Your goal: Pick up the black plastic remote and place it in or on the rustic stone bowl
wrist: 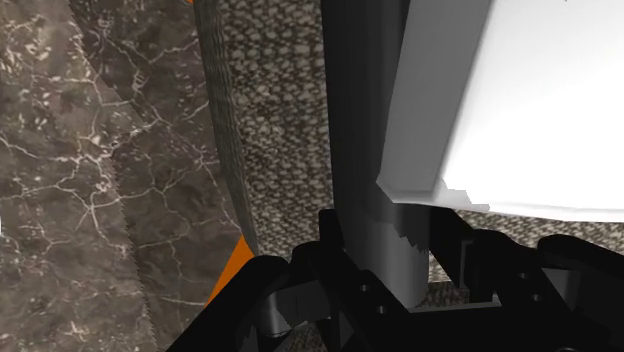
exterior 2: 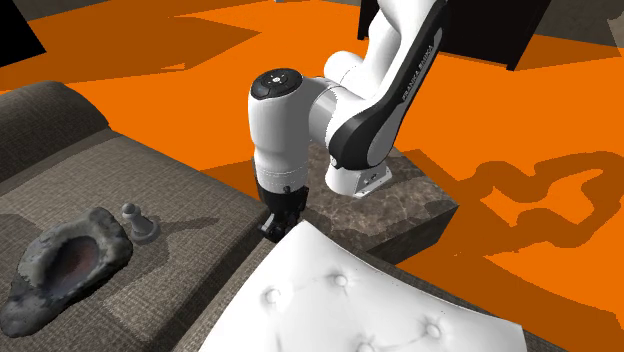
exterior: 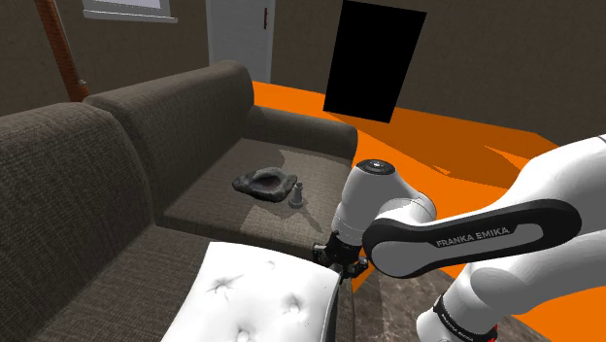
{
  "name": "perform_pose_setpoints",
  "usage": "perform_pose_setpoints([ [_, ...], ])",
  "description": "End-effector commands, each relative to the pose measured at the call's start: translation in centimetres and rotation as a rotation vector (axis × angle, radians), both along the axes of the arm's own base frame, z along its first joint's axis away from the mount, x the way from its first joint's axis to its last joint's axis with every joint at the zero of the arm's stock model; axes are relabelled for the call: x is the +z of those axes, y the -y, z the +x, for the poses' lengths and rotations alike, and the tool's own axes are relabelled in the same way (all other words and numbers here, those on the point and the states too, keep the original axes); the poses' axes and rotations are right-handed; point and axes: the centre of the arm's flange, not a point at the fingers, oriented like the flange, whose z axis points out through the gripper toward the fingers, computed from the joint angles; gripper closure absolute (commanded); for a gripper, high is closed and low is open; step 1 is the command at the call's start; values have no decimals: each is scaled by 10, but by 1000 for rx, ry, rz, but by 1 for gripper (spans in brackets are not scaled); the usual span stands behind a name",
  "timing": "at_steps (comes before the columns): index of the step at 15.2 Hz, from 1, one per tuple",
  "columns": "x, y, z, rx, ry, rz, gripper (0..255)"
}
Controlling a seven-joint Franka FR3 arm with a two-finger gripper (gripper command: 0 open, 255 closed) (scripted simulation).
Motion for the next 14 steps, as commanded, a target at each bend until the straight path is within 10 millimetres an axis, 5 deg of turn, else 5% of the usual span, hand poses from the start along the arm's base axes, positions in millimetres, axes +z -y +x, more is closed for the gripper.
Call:
perform_pose_setpoints([
  [1,-1,1,0,0,-2,-1,255],
  [5,-1,0,0,0,-2,-1,255],
  [14,47,0,0,0,-2,-1,255],
])
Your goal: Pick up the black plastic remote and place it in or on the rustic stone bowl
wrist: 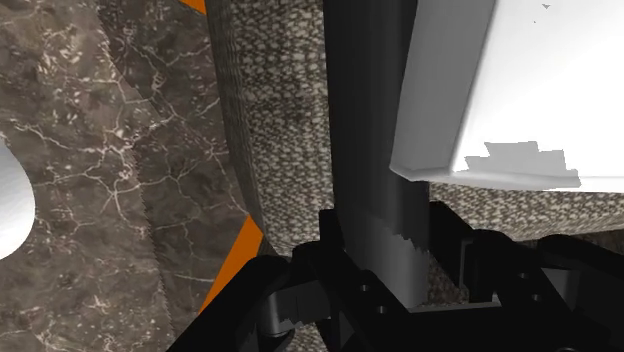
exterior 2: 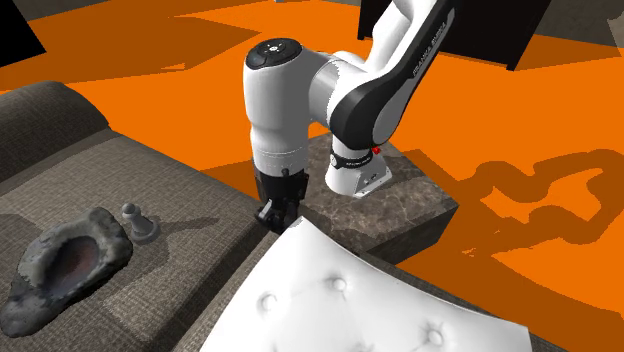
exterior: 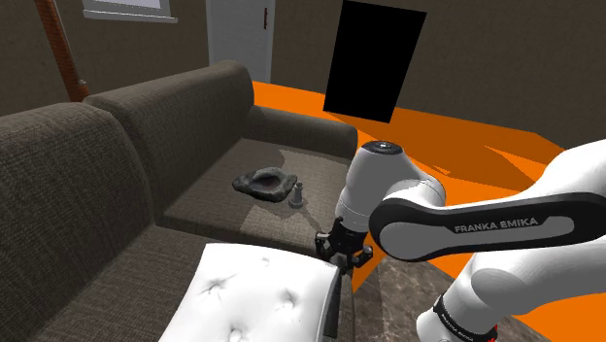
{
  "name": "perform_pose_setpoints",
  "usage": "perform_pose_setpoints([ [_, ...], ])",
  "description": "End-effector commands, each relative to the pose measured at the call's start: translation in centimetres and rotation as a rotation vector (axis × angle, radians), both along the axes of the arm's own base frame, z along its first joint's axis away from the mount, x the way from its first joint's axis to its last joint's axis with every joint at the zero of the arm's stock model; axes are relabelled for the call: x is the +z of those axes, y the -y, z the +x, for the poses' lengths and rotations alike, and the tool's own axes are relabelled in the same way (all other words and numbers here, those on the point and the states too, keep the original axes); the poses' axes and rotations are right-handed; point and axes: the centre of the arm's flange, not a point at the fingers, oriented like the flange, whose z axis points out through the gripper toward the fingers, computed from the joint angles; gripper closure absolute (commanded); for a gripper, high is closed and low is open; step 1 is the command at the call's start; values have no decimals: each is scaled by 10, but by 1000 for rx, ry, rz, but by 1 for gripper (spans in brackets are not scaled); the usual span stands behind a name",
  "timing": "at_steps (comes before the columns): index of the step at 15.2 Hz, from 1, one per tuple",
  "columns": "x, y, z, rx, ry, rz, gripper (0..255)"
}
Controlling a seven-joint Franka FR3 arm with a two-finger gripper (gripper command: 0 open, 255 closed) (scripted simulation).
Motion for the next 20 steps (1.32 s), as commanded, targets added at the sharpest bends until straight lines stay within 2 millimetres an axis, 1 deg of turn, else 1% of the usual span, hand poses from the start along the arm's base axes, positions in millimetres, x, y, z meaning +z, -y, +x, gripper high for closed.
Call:
perform_pose_setpoints([
  [1,11,1,0,0,0,0,255],
  [20,112,1,0,0,0,0,255],
])
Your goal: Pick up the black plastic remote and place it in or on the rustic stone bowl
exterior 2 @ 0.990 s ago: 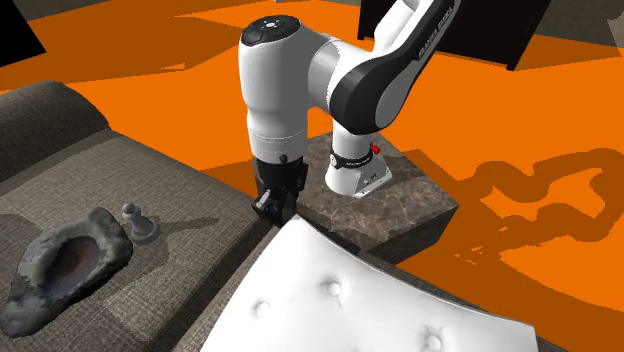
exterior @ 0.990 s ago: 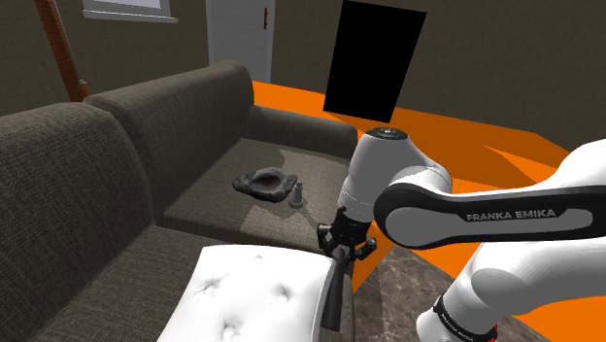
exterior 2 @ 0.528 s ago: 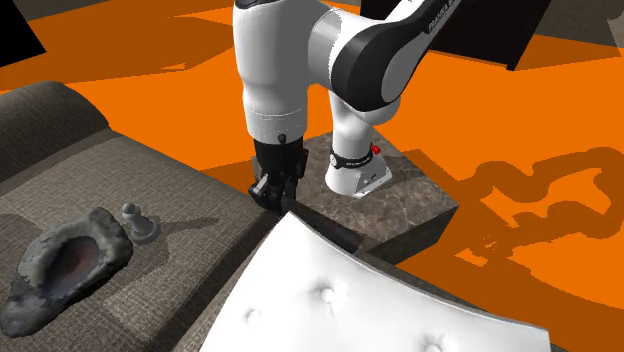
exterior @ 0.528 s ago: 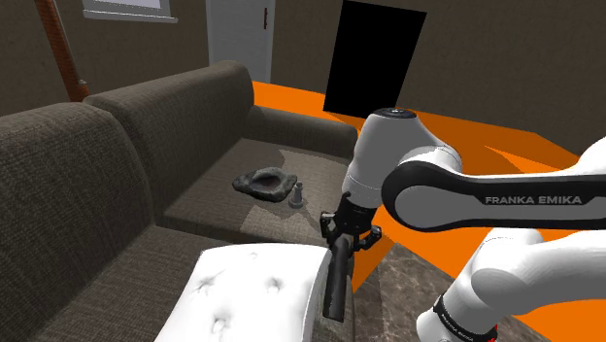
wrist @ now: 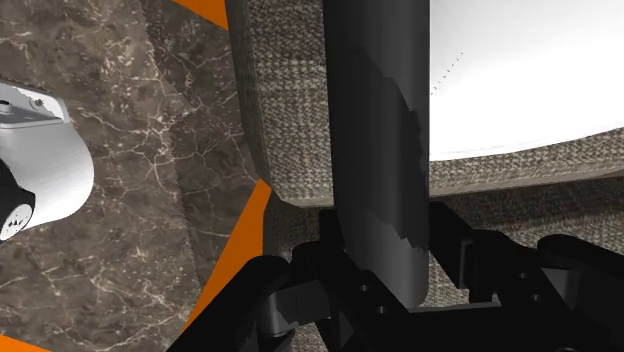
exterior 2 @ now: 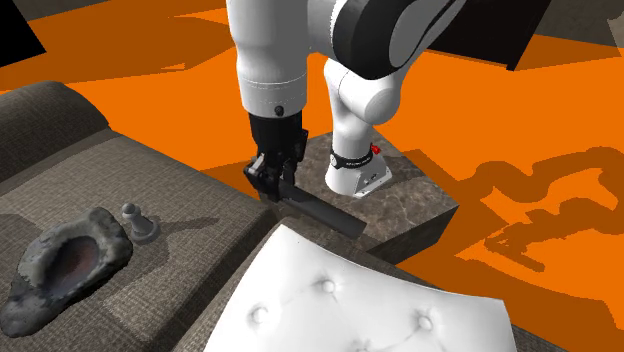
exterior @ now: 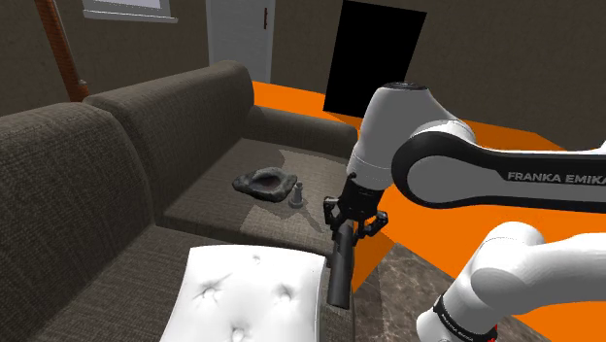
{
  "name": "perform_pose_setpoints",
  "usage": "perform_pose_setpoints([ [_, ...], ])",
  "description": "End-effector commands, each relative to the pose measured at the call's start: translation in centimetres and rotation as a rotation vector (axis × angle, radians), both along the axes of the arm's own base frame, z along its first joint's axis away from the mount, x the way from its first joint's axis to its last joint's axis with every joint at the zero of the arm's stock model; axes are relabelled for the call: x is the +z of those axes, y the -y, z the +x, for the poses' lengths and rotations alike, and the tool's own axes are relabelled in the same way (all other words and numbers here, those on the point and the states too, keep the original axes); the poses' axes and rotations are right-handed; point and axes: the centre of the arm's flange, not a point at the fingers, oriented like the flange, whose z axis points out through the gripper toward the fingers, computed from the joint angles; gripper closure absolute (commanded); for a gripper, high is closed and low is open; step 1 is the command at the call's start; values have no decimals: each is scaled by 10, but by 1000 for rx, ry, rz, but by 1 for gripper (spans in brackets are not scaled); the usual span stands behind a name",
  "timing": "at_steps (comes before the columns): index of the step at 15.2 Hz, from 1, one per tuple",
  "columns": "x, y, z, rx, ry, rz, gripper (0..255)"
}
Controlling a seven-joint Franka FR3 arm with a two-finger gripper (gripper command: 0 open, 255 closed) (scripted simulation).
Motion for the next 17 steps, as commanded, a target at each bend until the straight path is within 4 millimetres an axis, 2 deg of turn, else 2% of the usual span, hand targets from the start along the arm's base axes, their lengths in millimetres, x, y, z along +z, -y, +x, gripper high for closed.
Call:
perform_pose_setpoints([
  [1,11,0,0,0,0,0,255],
  [5,31,0,0,0,0,0,255],
  [17,27,52,149,0,0,0,255],
])
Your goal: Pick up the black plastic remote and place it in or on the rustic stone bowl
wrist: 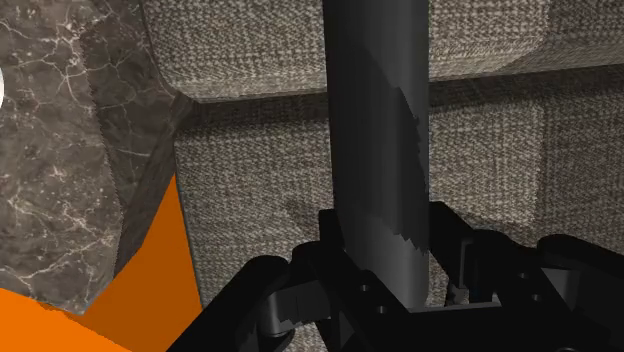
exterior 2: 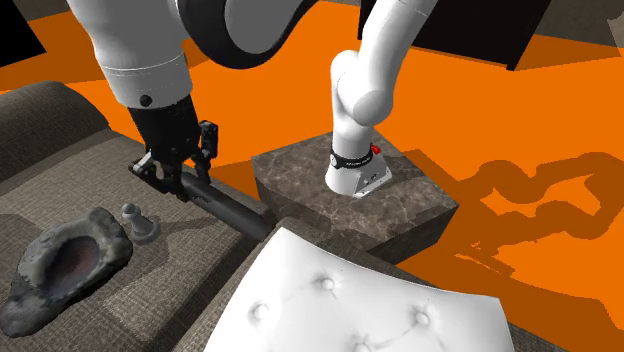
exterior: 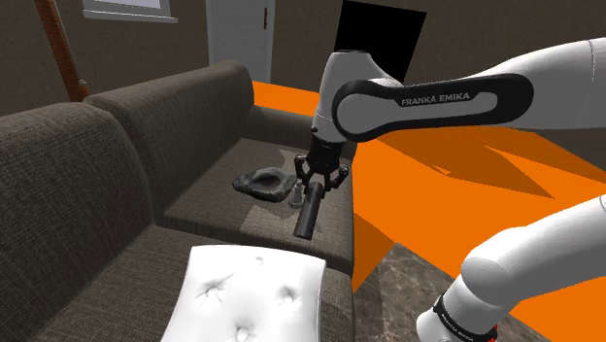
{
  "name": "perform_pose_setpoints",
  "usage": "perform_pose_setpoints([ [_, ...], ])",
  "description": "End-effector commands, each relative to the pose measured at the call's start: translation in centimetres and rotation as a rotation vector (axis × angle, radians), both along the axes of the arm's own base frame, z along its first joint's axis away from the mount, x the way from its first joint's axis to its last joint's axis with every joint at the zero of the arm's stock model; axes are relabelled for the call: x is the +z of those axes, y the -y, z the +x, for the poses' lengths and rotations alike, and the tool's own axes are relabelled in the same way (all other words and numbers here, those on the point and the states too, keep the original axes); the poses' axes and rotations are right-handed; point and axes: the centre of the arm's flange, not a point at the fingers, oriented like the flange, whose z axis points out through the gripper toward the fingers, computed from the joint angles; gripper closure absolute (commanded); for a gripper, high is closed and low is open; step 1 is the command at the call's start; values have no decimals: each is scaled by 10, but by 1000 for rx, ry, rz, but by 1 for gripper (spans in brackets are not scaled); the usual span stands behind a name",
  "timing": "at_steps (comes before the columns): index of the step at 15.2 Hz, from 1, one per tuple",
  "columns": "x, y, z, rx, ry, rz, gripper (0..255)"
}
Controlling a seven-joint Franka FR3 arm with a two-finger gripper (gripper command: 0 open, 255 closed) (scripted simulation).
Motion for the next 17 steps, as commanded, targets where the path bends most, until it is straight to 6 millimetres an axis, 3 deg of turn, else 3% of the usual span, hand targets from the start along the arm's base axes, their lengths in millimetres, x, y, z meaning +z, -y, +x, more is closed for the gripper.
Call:
perform_pose_setpoints([
  [1,0,10,23,0,0,0,255],
  [17,-6,80,222,0,0,0,255],
])
